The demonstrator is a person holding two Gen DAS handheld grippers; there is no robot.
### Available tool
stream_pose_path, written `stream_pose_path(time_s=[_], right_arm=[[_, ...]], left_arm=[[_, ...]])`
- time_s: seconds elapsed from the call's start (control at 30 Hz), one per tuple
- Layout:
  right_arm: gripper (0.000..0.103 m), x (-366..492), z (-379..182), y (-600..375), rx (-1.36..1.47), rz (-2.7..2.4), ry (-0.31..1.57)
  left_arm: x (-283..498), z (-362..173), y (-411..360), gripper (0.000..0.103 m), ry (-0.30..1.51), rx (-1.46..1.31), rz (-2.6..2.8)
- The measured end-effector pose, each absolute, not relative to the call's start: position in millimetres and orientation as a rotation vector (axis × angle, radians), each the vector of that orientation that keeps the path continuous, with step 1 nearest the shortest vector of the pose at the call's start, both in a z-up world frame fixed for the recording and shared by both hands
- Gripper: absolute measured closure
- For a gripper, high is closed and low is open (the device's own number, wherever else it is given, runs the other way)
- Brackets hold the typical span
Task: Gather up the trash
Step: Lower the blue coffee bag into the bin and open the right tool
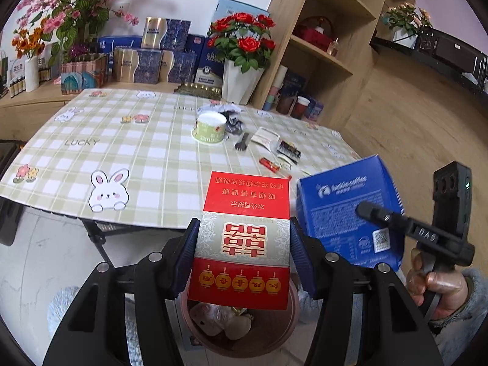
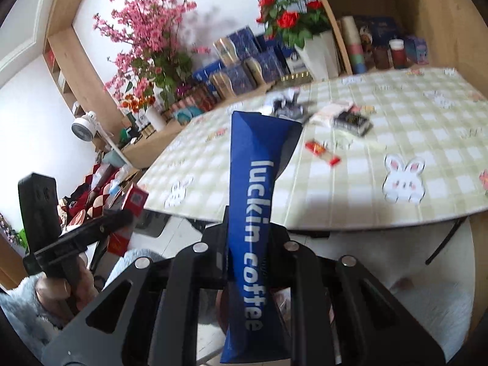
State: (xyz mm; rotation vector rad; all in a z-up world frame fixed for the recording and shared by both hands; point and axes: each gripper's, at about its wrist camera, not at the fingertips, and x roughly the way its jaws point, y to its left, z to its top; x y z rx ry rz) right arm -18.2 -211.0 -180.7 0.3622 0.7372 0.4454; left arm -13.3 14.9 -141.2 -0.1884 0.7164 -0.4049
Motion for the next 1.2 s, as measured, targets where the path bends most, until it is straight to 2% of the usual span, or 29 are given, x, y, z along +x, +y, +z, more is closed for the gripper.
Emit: stream_pose_path(time_s=[0.53,1.2], right_arm=[[0.084,-5.5,-238.9,-167.8,0.202,0.493,0.987],[0.084,30.3,-296.4,-167.6,0.169,0.365,1.191]], left_arm=[[-3.7,-166.4,17.2,0.047,0.762,-0.208,-0.4],[5.2,-181.2,20.7,0.047,0.796,-0.224,-0.4]])
